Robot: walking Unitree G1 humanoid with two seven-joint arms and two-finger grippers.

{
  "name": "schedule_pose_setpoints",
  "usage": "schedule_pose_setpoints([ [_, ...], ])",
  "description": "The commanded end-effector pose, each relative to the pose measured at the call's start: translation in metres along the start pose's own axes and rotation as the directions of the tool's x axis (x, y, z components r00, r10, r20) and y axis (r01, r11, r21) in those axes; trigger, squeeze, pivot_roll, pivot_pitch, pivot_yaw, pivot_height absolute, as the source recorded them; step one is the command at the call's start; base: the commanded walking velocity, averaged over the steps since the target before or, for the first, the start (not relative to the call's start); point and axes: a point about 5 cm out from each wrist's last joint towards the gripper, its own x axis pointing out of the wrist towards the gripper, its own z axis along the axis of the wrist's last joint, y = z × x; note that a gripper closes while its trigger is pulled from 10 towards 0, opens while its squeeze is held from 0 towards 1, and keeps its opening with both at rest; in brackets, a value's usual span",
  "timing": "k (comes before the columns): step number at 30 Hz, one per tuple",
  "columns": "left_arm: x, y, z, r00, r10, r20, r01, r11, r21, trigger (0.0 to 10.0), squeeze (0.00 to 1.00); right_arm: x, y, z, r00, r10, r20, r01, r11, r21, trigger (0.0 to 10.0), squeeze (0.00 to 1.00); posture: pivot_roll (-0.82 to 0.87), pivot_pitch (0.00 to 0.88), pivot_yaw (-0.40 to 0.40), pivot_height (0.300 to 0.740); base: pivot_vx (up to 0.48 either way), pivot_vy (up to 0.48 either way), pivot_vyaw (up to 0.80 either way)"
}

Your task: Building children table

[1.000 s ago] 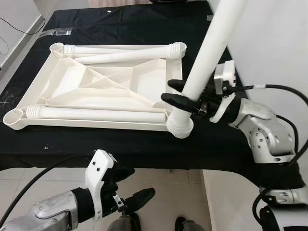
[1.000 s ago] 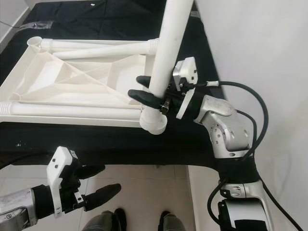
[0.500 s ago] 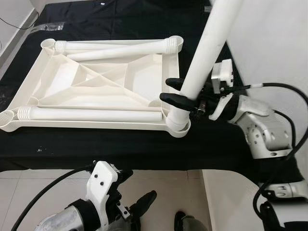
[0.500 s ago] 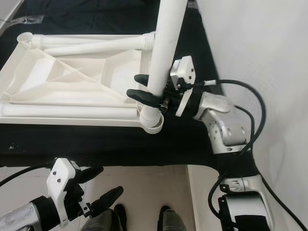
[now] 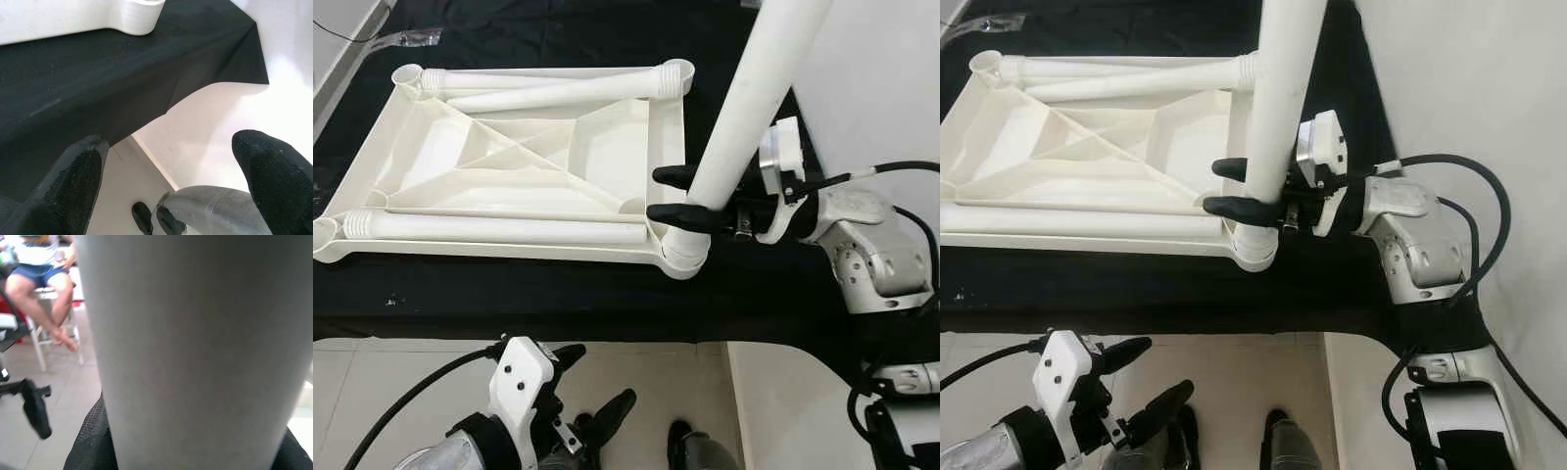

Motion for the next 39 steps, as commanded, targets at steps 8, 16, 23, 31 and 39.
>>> schedule_pose_setpoints([
  [8,0.001,-0.006,-0.003,1.0,-0.014,0.007,0.014,1.0,-0.006,10.0,0.0,0.015,-0.004,-0.01,0.993,0.086,-0.084,-0.083,0.996,0.038,10.0,0.0,0.0,0.386,0.026,0.74,0.0,0.0,0.0],
  [16,0.003,-0.006,-0.003,1.0,-0.017,0.017,0.017,1.0,-0.007,10.0,0.0,0.022,-0.017,-0.011,0.998,-0.018,-0.065,0.023,0.996,0.086,10.0,0.0,-0.01,0.387,0.018,0.74,0.0,0.0,0.0],
  [23,0.003,-0.007,-0.004,1.0,-0.02,0.022,0.02,1.0,-0.006,10.0,0.0,0.019,-0.015,-0.021,0.991,-0.09,-0.095,0.102,0.987,0.123,10.0,0.0,-0.01,0.387,0.019,0.74,0.0,0.0,0.0],
  [31,0.004,-0.006,-0.004,0.999,-0.024,0.025,0.024,1.0,-0.005,10.0,0.0,0.017,-0.013,-0.027,0.977,-0.174,-0.121,0.19,0.973,0.132,10.0,0.0,-0.02,0.386,0.023,0.74,0.0,0.0,0.0],
  [39,0.005,-0.006,-0.004,0.999,-0.022,0.026,0.023,1.0,-0.004,10.0,0.0,0.018,-0.009,-0.029,0.961,-0.238,-0.144,0.256,0.958,0.126,10.0,0.0,-0.02,0.384,0.024,0.74,0.0,0.0,0.0],
])
